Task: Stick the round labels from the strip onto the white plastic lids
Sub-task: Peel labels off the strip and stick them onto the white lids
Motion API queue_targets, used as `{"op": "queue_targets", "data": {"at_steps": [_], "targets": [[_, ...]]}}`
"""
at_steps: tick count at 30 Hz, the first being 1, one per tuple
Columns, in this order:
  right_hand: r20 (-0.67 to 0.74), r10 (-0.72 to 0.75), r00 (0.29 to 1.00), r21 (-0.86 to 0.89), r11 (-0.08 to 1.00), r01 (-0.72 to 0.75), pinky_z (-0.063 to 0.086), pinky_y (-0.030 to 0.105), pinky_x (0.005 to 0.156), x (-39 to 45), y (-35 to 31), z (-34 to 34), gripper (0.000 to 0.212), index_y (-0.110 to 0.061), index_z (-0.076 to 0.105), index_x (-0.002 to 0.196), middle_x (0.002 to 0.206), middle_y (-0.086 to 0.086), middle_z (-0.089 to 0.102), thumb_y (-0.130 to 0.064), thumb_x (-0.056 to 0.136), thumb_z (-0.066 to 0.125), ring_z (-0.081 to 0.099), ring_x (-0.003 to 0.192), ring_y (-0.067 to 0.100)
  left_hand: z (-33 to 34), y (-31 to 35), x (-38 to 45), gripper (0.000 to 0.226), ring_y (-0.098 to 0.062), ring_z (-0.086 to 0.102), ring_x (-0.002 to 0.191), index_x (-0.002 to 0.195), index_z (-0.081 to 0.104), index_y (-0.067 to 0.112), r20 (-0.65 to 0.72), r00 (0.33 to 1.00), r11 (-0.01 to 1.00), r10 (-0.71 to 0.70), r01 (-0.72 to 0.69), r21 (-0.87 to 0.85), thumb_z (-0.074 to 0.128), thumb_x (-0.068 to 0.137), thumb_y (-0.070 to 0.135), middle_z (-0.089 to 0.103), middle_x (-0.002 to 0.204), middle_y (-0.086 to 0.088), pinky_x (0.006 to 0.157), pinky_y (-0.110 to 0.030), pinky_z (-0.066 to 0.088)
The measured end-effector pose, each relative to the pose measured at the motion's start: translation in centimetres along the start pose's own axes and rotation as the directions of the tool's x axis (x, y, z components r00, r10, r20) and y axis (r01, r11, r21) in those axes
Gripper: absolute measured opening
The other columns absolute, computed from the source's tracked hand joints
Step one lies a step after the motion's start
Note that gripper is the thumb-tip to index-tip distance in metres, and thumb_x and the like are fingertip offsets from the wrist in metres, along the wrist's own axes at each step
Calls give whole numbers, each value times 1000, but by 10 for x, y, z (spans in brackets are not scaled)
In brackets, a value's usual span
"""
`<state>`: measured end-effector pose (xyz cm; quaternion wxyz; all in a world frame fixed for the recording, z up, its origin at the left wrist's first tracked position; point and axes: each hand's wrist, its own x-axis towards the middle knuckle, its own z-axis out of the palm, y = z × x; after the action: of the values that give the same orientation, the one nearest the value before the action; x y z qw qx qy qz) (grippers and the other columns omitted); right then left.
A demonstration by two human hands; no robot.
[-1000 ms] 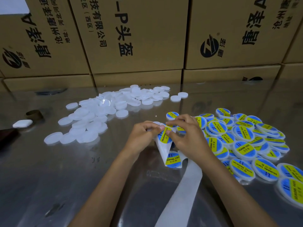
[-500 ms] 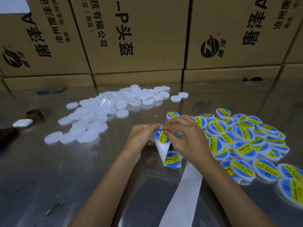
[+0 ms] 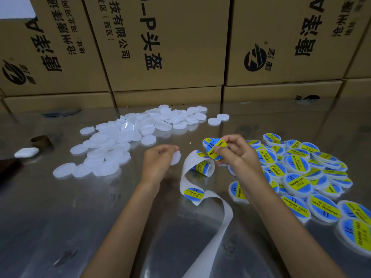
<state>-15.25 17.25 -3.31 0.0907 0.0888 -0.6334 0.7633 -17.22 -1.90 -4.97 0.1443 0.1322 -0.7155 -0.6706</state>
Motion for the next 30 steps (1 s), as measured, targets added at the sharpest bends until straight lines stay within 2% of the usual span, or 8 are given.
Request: {"op": "queue_targets", "data": {"at_steps": [2, 5, 8, 11, 14, 18, 25, 30], "targets": [[-20, 17, 1000, 6, 1000, -17, 52, 18, 59, 1, 1, 0, 14, -14, 61, 92, 76, -6, 72, -1, 89, 66, 67, 70, 6, -6, 2, 2, 32, -19, 66, 83, 103, 73, 20, -33, 997, 997, 71, -71, 4, 54, 92, -2, 68, 115, -10, 51, -23, 53], [-40, 27, 999, 10, 1000, -27, 53, 19, 60, 2, 1, 0, 15, -15, 61, 91, 78, -3, 73, -1, 88, 67, 67, 71, 9, -10, 9, 0, 42, -36, 70, 95, 112, 67, 25, -15, 997, 986, 78, -79, -145, 52, 92, -8, 62, 122, -14, 55, -19, 56], [-25, -1, 1000, 23, 1000, 1, 52, 19, 60, 0, 0, 1, 18, -14, 62, 93, 82, -1, 73, 0, 86, 69, 68, 73, 10, -7, 17, -6, 36, -33, 73, 94, 111, 73, 19, 99, 994, 948, 34, 0, -318, 52, 94, -4, 69, 117, -12, 69, -29, 62], [-11, -62, 998, -10, 998, 62, 55, 21, 67, -1, -2, 4, 22, -13, 62, 96, 89, 3, 73, 0, 83, 73, 69, 78, 9, 3, 23, -13, 36, -34, 74, 95, 117, 72, 15, 268, 963, 908, 36, 80, -411, 47, 97, -2, 75, 111, -12, 80, -38, 62], [-3, -136, 991, -44, 990, 136, 57, 23, 73, -3, -4, 9, 26, -16, 61, 94, 91, 3, 71, 3, 82, 74, 69, 81, 7, 12, 25, -21, 39, -35, 73, 101, 123, 69, 15, 401, 914, 900, 59, 124, -417, 44, 98, -2, 74, 115, -15, 81, -39, 62], [9, -193, 981, -72, 979, 193, 53, 18, 70, -6, -4, 12, 29, -18, 61, 93, 86, -6, 69, 5, 81, 74, 67, 79, 6, 18, 25, -30, 39, -33, 70, 110, 131, 64, 14, 528, 843, 905, 104, 140, -402, 44, 99, 0, 71, 121, -14, 82, -38, 61], [28, -219, 975, -133, 966, 221, 52, 18, 68, -5, 1, 11, 28, -20, 61, 94, 85, -8, 69, 1, 81, 76, 66, 78, 6, 19, 26, -34, 40, -32, 69, 111, 135, 60, 13, 563, 817, 912, 123, 131, -390, 45, 100, 1, 71, 120, -17, 83, -35, 61], [12, -267, 964, -224, 938, 263, 49, 17, 64, -4, 5, 10, 30, -27, 61, 93, 86, -7, 69, -5, 80, 77, 65, 74, 7, 19, 26, -36, 40, -31, 69, 112, 136, 60, 14, 574, 807, 919, 140, 109, -378, 46, 100, 1, 71, 120, -16, 85, -35, 60]]}}
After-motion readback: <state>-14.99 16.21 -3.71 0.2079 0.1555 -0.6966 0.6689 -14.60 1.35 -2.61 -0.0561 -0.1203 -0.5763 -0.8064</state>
